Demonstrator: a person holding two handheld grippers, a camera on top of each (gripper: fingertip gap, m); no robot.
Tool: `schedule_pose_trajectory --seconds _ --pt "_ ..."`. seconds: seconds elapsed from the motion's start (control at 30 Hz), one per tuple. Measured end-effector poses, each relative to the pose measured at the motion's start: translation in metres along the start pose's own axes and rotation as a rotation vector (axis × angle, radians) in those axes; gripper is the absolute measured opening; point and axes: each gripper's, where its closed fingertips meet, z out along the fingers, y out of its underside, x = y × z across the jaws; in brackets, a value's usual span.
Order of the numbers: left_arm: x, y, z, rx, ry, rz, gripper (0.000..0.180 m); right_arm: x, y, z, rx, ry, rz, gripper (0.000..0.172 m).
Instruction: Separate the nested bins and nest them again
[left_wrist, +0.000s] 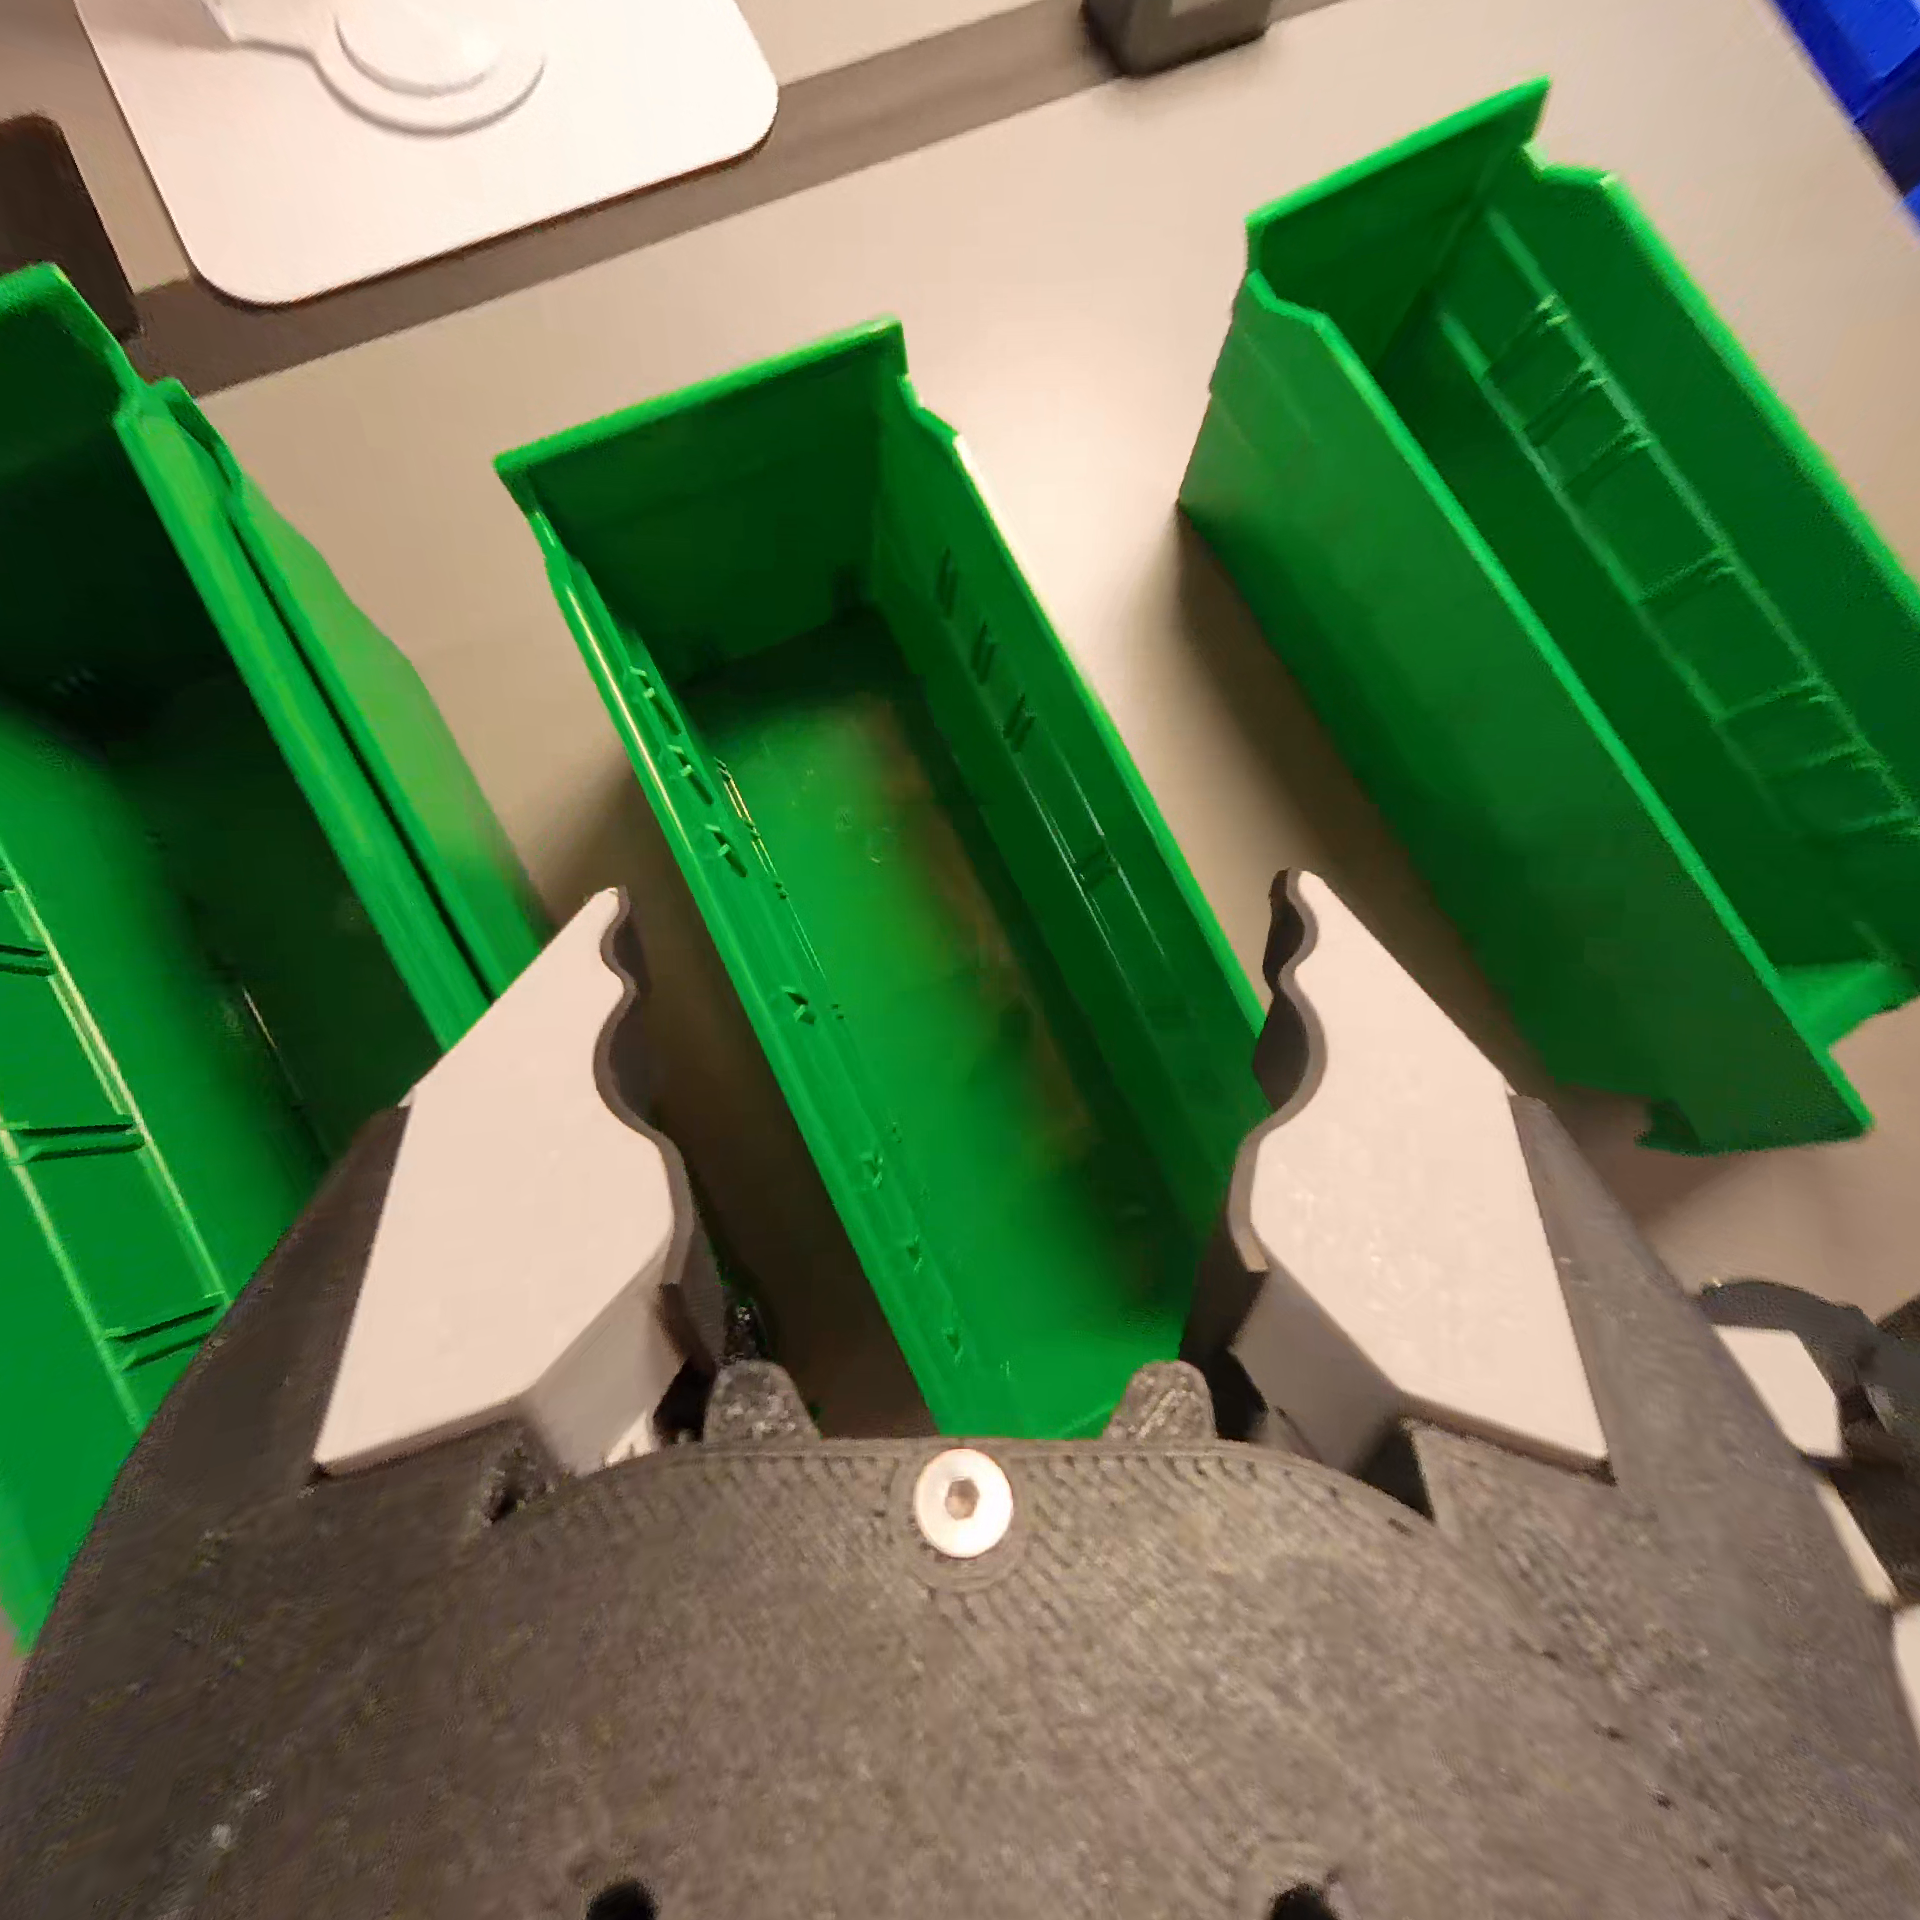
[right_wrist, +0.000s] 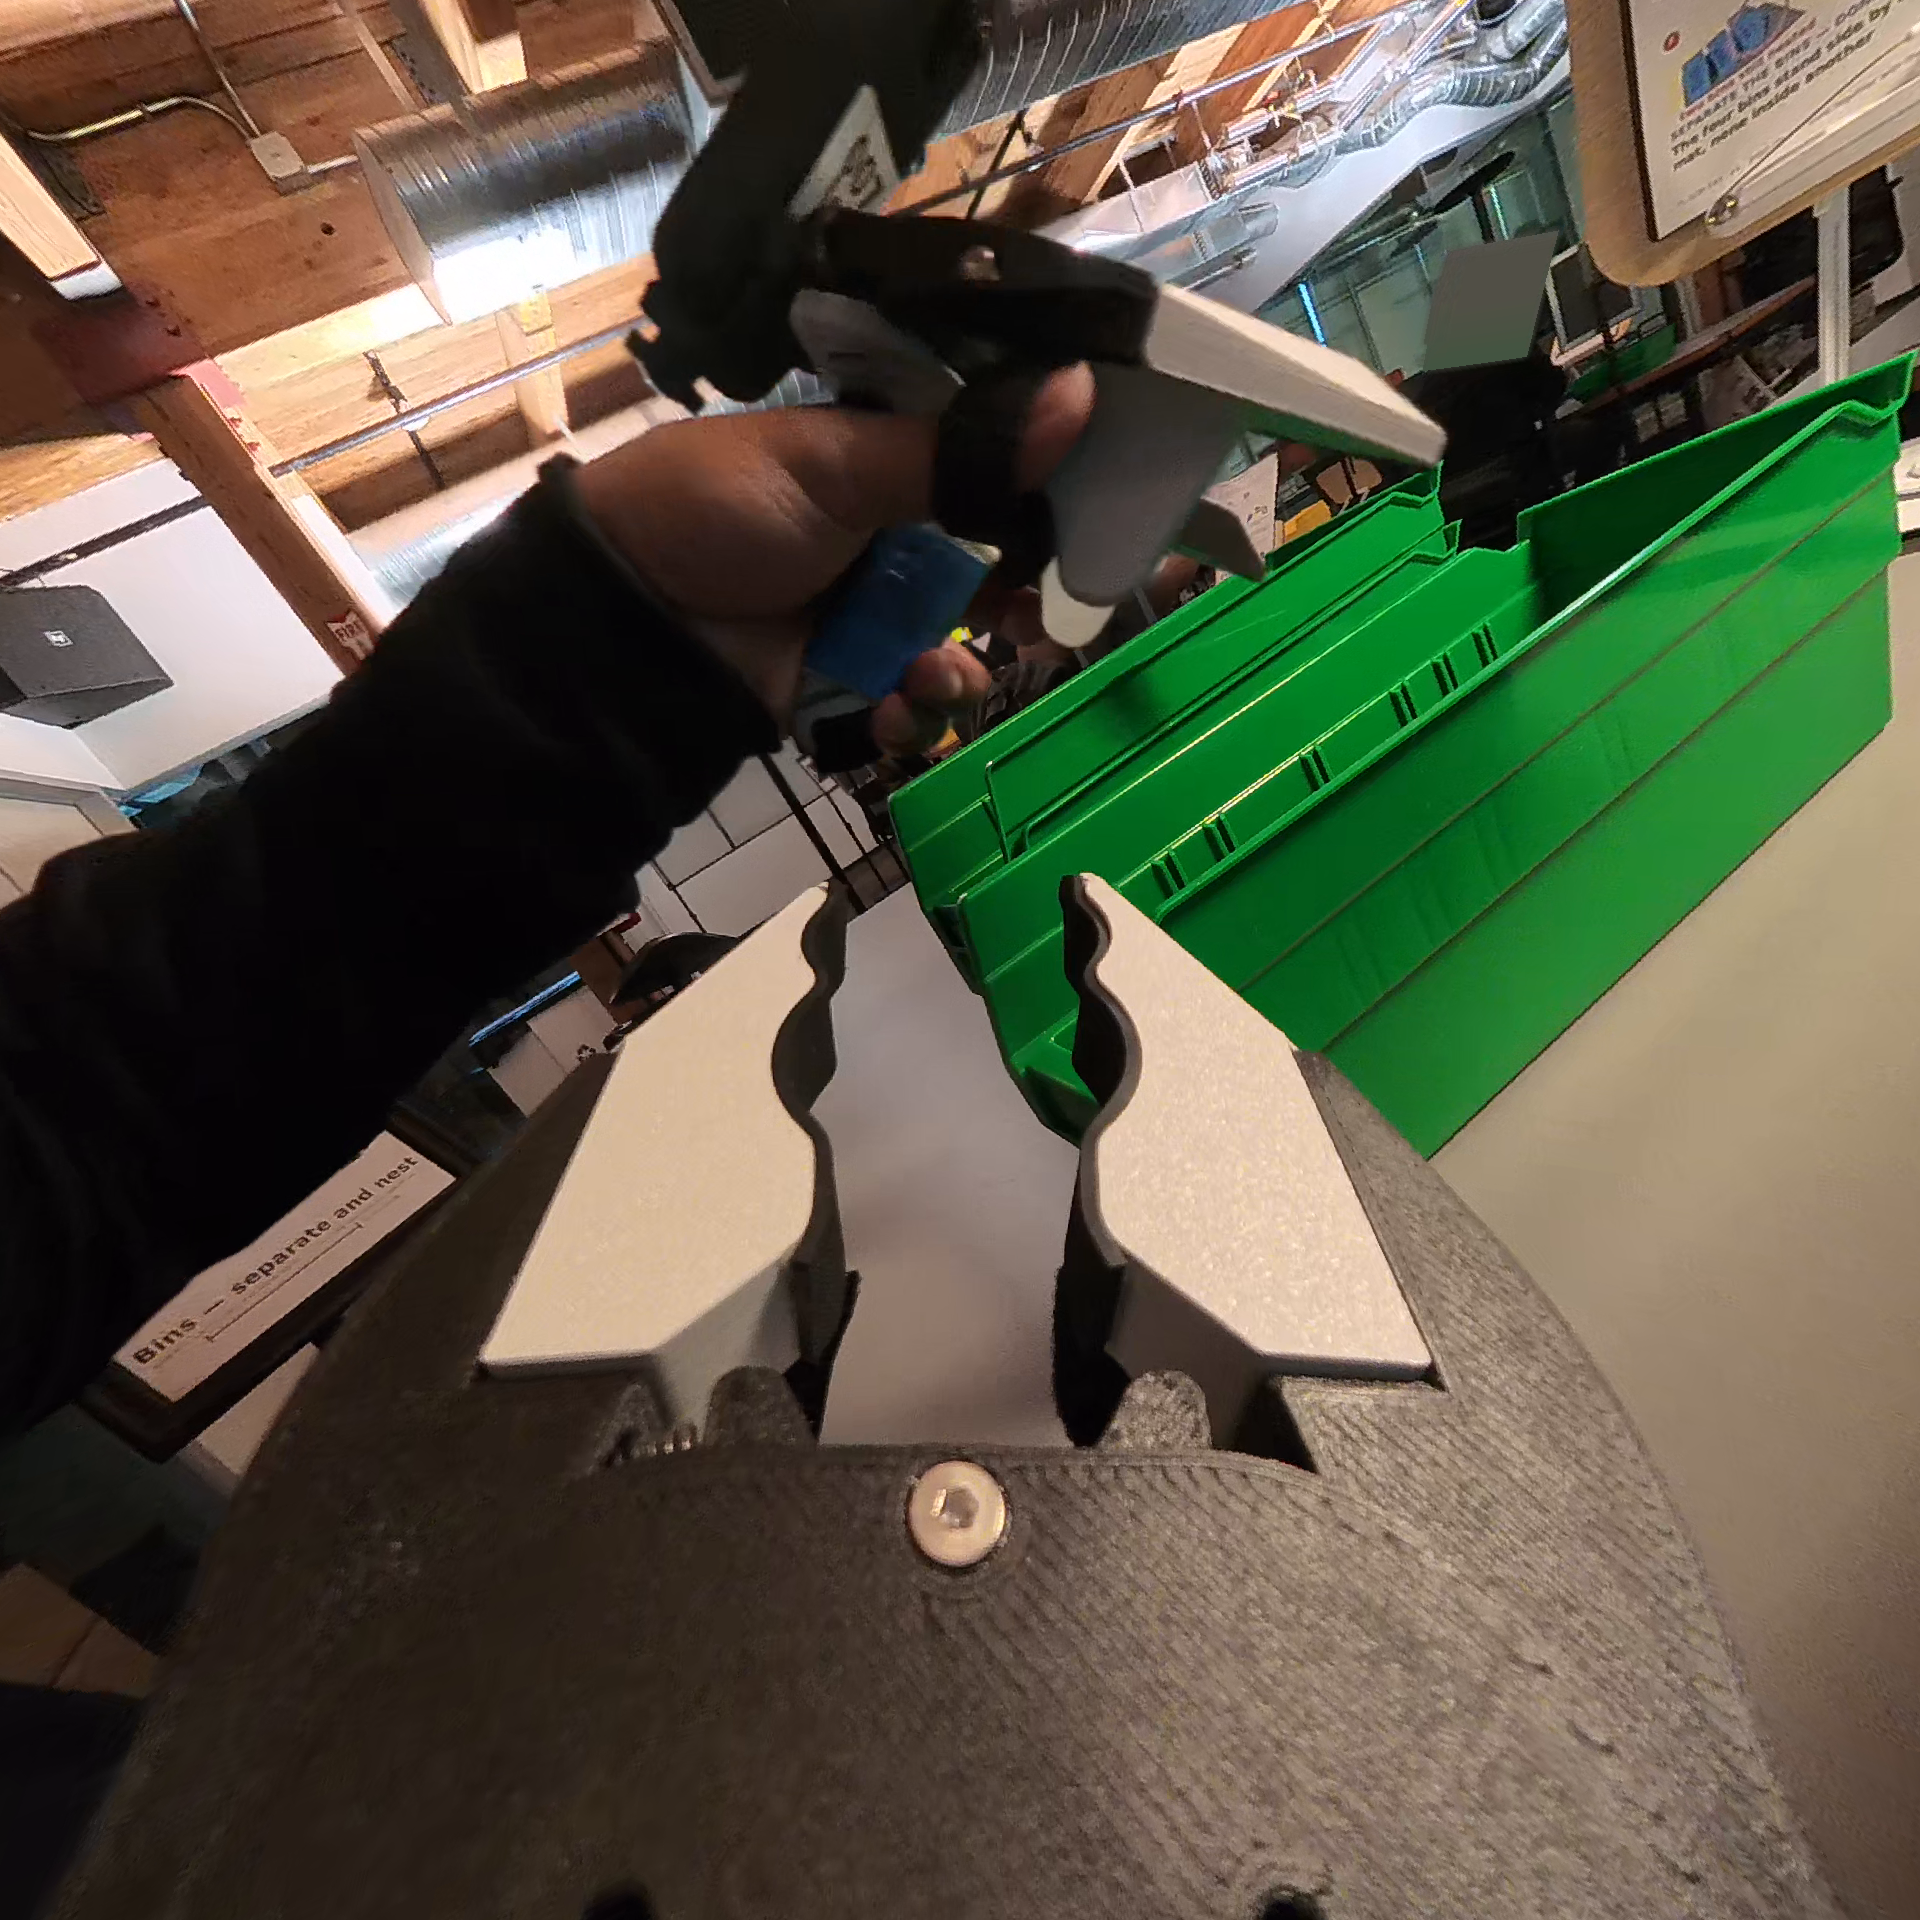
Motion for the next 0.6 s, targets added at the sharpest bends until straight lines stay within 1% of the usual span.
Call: schedule_pose_trajectory --seconds 0.13,0.27,0.37,0.43,0.6 --pt "-0.004 0.005 0.019 -0.034 -0.088 0.024 0.125 0.0 -0.001 0.0 0.003 -0.006 0.006 0.043" --pt "-0.002 0.009 0.029 -0.05 -0.12 0.047 0.13 0.0 -0.001 -0.001 0.006 -0.011 0.015 0.043" --pt "0.0 0.019 0.04 -0.1 -0.11 0.05 0.13 0.0 -0.002 -0.001 0.006 -0.012 0.017 0.043" --pt "0.001 0.023 0.046 -0.122 -0.114 0.068 0.135 0.0 -0.002 -0.001 0.009 -0.013 0.017 0.043" --pt "0.013 0.022 0.05 -0.129 -0.08 0.134 0.137 0.0 -0.002 -0.001 0.01 -0.012 0.016 0.043"
